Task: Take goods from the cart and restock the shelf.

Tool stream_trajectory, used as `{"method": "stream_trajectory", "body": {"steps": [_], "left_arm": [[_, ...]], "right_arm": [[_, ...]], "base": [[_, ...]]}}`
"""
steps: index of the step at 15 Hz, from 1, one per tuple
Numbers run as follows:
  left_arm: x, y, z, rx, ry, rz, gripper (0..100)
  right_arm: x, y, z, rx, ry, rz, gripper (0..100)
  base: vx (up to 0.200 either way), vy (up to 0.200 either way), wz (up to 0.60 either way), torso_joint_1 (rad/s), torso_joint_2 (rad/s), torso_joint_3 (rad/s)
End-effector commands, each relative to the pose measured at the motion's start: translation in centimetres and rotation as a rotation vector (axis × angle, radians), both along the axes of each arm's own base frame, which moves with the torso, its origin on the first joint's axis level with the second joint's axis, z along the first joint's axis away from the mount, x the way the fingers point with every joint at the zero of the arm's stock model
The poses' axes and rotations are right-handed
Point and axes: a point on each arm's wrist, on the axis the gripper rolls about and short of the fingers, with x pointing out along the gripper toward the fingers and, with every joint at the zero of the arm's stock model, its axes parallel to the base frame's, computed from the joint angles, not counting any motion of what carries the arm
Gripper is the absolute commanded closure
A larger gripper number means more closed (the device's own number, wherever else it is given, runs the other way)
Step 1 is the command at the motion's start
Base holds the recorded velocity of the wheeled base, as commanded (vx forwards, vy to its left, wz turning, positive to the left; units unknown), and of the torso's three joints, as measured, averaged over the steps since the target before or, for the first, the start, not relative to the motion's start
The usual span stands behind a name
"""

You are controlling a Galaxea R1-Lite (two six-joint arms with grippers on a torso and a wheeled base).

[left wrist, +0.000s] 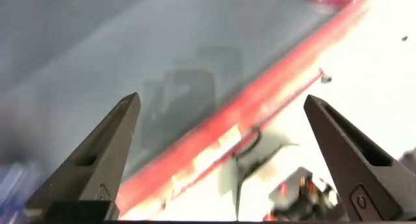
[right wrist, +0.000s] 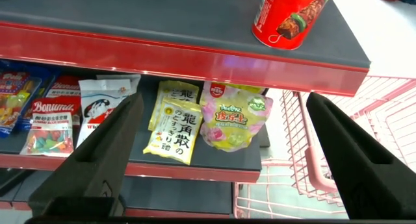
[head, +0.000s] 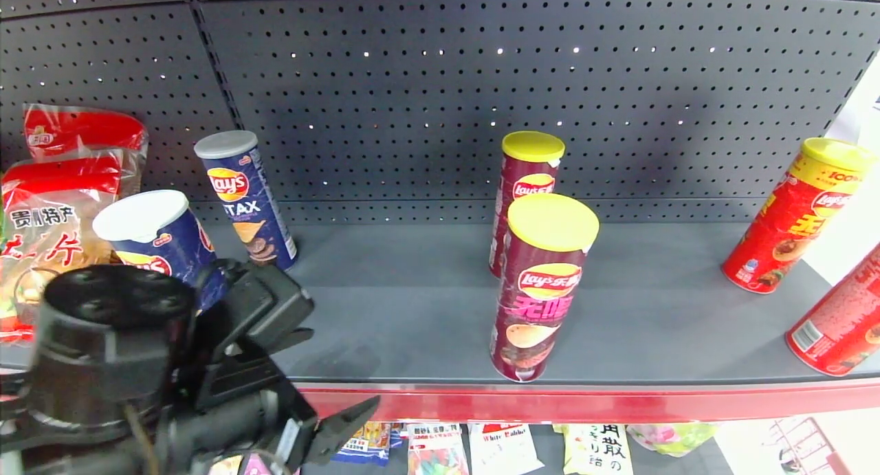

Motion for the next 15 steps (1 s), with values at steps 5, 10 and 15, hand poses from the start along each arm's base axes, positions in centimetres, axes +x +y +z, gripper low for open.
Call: {"method": "stream_trajectory", "body": {"steps": [5,10,15], "left_arm": [[-9.8,10.2,2.9,-0.020,-0.159,0.255,0],[-17.7,14.2,-2.1,0.017,-0.137,0.794,0],[-19.4,14.2,-6.1,-0.066,-0.176,0.799,0]], "right_arm": [[0.0,0.0,0.0,-0.001,0.003,-0.005,0],[0.0,0.0,0.0,-0.003,-0.003,-0.007,0],[-0.1,0.0,0.0,-0.007,-0.008,-0.006,0]], "base": [[0.000,0.000,0.00,0.000,0.00,0.000],[0.000,0.000,0.00,0.000,0.00,0.000],[0.000,0.000,0.00,0.000,0.00,0.000]]}}
